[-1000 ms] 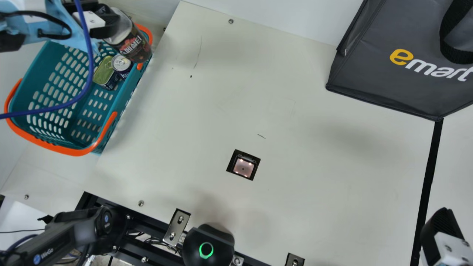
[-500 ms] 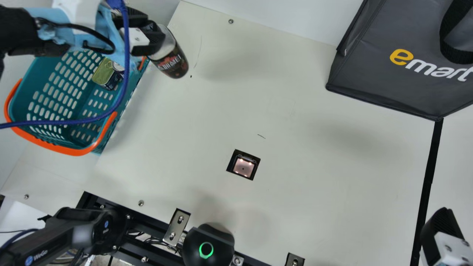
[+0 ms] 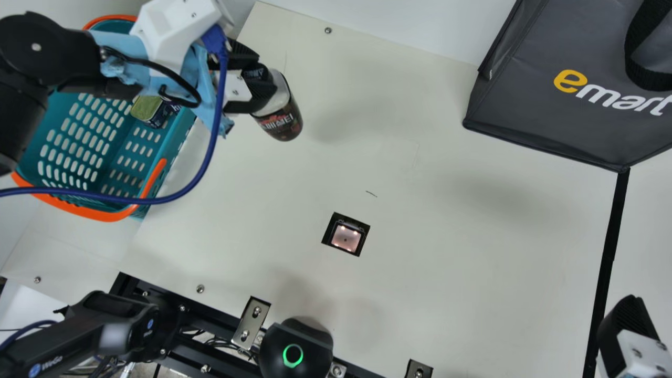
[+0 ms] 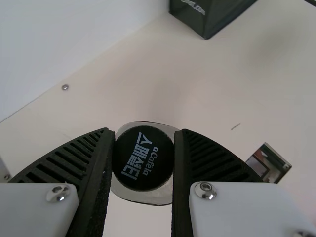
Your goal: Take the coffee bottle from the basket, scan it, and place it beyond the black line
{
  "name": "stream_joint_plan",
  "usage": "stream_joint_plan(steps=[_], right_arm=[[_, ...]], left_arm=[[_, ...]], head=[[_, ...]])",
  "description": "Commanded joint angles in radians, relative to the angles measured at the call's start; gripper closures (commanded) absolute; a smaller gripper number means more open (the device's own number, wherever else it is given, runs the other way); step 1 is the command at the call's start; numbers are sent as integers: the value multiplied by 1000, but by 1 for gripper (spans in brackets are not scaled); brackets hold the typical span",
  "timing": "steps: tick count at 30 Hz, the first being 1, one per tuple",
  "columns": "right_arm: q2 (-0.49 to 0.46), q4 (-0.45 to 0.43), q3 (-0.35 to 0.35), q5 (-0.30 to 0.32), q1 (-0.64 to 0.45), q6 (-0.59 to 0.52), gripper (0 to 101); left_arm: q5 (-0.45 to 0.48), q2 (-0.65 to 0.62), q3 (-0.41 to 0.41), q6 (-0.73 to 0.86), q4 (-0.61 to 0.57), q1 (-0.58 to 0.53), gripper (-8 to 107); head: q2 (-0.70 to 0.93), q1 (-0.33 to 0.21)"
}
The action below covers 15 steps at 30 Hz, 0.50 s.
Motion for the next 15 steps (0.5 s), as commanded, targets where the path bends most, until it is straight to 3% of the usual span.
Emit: stream_joint_plan(steps=[1,15], right_arm=[[0,0,0,0,0,0,11],[0,0,0,0,0,0,11]], left_arm=[[4,1,7,21,-8,-12,89],[2,14,75,157,-54,-116,89]], head=[[2,-27],[2,-27]])
